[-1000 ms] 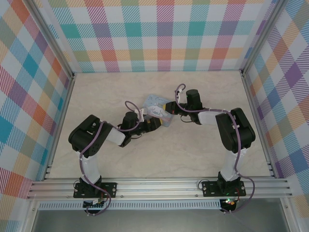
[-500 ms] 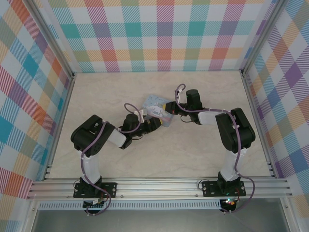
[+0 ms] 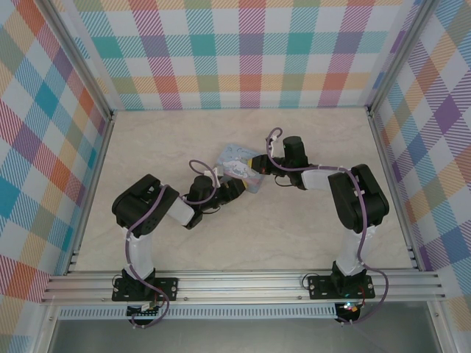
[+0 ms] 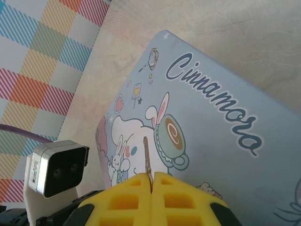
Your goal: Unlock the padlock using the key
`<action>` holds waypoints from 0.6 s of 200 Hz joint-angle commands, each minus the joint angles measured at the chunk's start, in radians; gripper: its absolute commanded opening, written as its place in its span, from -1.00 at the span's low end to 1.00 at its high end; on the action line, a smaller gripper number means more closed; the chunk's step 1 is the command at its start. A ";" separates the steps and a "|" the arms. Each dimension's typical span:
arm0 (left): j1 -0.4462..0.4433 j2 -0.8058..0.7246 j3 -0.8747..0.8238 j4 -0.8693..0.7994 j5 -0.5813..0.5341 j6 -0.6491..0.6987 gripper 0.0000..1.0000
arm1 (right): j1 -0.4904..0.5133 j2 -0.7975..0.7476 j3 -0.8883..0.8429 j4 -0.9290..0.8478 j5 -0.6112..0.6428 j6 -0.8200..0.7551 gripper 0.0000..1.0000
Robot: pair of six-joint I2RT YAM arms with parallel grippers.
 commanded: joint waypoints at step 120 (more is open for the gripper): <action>-0.034 0.009 -0.038 0.097 -0.113 -0.039 -0.28 | 0.031 0.010 -0.025 -0.077 -0.017 0.018 -1.00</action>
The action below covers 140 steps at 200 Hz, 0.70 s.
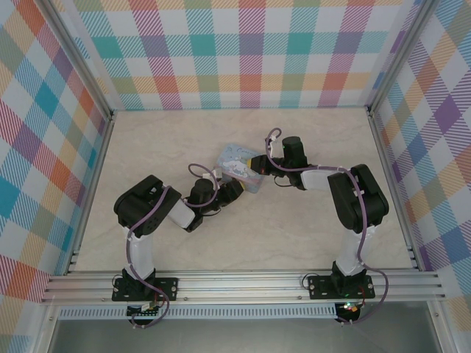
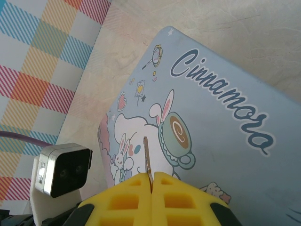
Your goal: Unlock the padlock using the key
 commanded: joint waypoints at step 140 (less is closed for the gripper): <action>-0.014 0.034 0.018 0.053 -0.063 -0.013 -0.53 | 0.028 0.006 -0.015 -0.087 -0.020 0.013 -1.00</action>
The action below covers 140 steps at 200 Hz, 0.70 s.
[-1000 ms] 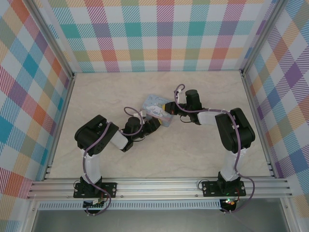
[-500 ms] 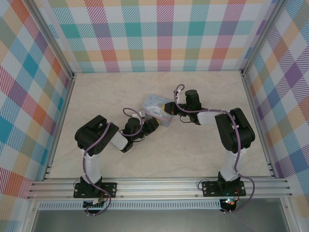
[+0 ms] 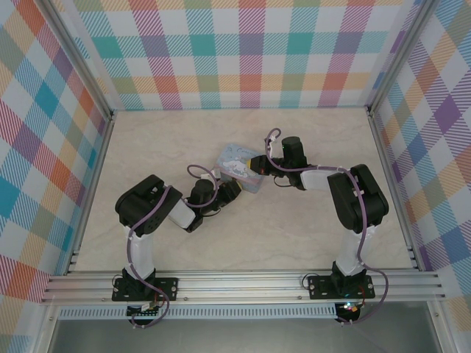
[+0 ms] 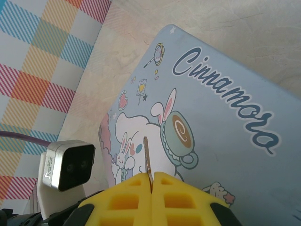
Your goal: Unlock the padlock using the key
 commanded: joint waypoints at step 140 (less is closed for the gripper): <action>-0.021 0.051 0.031 0.056 -0.042 -0.029 -0.56 | 0.029 0.009 -0.016 -0.085 -0.017 0.012 -1.00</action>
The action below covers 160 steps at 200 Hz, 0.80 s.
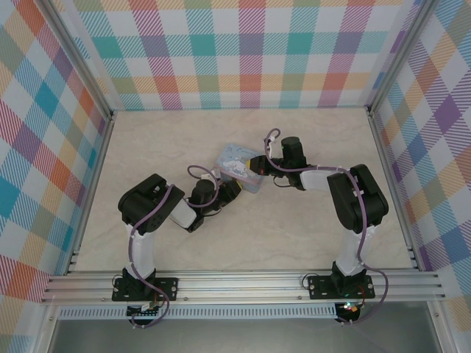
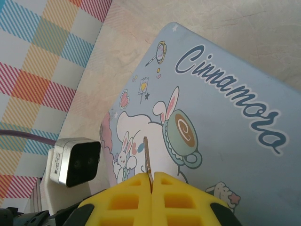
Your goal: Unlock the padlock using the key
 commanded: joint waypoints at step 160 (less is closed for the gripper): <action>-0.038 0.037 0.019 0.008 -0.087 -0.012 -0.57 | 0.030 0.007 -0.017 -0.080 -0.010 0.015 -1.00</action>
